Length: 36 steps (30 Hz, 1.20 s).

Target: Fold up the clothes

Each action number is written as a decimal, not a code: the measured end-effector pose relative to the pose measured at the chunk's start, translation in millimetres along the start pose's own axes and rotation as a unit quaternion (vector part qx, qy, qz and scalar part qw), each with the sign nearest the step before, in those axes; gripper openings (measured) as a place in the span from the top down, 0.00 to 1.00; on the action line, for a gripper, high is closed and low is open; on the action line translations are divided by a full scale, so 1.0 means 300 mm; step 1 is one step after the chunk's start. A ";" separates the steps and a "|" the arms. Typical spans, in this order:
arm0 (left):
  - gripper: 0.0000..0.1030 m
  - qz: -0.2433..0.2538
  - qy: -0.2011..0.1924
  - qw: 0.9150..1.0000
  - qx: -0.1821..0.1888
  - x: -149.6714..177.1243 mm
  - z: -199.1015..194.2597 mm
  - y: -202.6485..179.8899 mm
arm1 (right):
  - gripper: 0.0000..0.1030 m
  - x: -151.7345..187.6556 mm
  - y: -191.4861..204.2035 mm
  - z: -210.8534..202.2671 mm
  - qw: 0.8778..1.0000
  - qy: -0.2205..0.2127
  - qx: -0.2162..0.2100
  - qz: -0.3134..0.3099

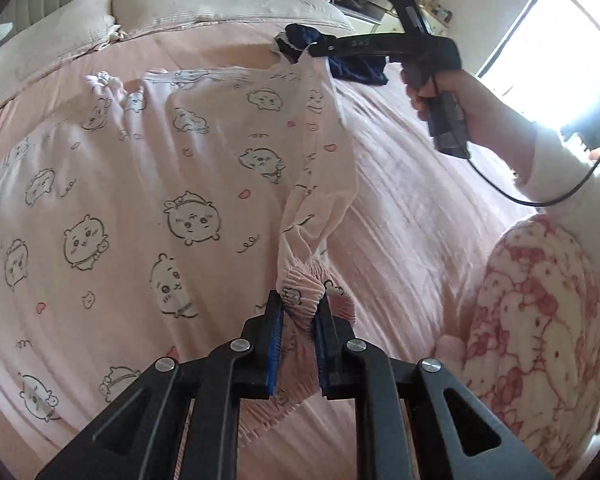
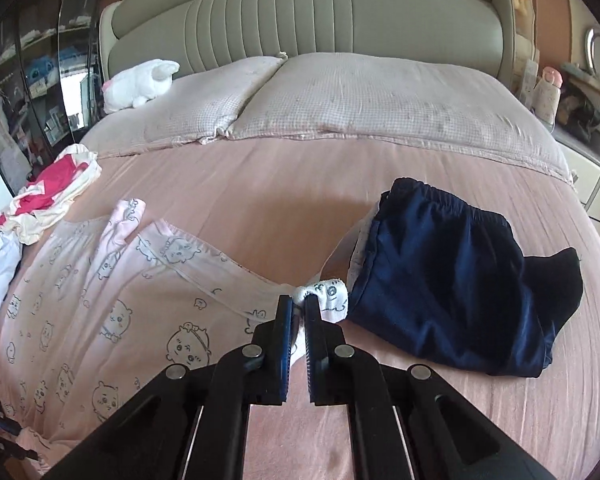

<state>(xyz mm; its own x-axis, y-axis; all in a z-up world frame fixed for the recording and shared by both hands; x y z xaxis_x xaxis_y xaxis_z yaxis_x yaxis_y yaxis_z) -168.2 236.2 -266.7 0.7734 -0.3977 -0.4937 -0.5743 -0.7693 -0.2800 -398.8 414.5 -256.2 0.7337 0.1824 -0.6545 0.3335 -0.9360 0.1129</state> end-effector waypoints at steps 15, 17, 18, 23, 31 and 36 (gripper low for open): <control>0.87 -0.223 0.012 0.974 -0.047 0.211 -0.226 0.269 | 0.94 -0.295 0.501 0.180 0.992 0.042 -0.115 -0.038; 0.86 -0.242 0.015 0.969 -0.042 0.227 -0.231 0.305 | 0.69 -0.244 0.552 0.258 0.990 0.081 -0.092 -0.065; 0.84 -0.247 0.013 0.968 -0.046 0.231 -0.237 0.322 | 0.44 -0.220 0.565 0.278 0.989 0.089 -0.089 -0.075; 0.70 -0.216 0.002 0.974 -0.068 0.163 -0.234 0.366 | 0.33 -0.179 0.557 0.293 0.990 0.087 -0.075 -0.082; 0.48 -0.187 -0.018 0.977 -0.104 0.063 -0.207 0.399 | 0.21 0.119 0.543 0.048 0.991 0.112 -0.008 -0.079; 0.48 -0.167 -0.014 0.981 -0.100 0.065 -0.198 0.378 | 0.21 0.205 0.570 0.060 0.987 0.146 0.004 -0.074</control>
<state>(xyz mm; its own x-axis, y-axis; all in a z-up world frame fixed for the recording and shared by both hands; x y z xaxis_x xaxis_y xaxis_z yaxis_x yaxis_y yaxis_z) -202.3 111.7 -259.1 0.8999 -0.0961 -0.4254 -0.2247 -0.9382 -0.2634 -307.3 260.4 -290.5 0.8168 0.3947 -0.4208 0.4455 -0.8949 0.0251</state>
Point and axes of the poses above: each gripper's, at about its wrist camera, not at the fingertips, and z roughly the way its jaws point, y to its left, x to its underside, the point moved 7 cm from there along z, roughly the way its jaws point, and after that the axes turned 2 degrees about z, right-handed, at the moved point
